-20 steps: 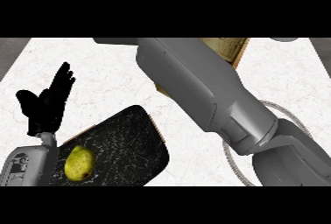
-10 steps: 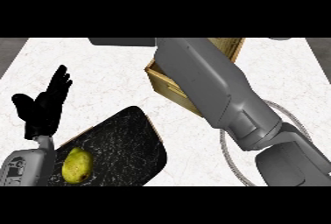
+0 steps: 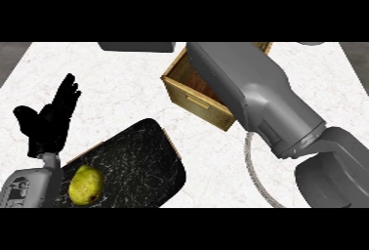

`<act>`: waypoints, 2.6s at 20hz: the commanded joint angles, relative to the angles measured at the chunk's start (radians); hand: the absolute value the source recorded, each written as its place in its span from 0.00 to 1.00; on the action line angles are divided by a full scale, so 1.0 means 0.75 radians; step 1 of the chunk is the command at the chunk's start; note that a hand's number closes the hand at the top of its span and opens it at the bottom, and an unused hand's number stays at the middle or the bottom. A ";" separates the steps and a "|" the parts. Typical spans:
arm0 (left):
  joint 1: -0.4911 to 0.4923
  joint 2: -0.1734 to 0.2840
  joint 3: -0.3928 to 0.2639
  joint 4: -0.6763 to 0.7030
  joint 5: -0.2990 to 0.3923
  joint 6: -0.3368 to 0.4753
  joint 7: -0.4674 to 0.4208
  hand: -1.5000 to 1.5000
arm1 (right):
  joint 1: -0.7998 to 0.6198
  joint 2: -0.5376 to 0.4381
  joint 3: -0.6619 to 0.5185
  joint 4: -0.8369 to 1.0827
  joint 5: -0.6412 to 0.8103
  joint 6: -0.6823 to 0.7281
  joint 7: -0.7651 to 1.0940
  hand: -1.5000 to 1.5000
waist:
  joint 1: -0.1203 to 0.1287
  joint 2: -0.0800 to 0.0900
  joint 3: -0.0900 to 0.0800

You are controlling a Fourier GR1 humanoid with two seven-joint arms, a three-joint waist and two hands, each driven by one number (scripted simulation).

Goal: Pick the lemon from the placemat and place it in the basket

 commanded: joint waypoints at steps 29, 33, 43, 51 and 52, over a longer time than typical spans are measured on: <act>0.020 0.032 0.031 0.000 0.024 -0.066 -0.026 0.50 | -0.038 -0.065 -0.132 0.266 0.073 0.340 -0.162 1.00 | 0.028 0.016 0.001; 0.019 0.015 0.010 -0.115 0.025 -0.046 0.063 0.50 | 0.067 -0.053 -0.110 0.283 0.112 0.294 -0.175 1.00 | 0.027 0.010 0.003; -0.092 0.015 0.028 -0.004 0.022 -0.037 0.076 0.50 | 0.052 0.012 -0.151 0.298 0.110 0.399 -0.134 1.00 | 0.026 0.014 0.002; -0.022 -0.022 0.014 0.052 -0.020 -0.013 -0.074 0.50 | 0.133 0.037 -0.189 0.301 0.099 0.348 -0.121 1.00 | 0.030 0.021 0.002; -0.019 0.001 0.020 -0.028 0.000 -0.027 0.022 0.50 | 0.071 -0.044 -0.220 0.282 0.073 0.451 -0.166 1.00 | 0.022 0.010 0.003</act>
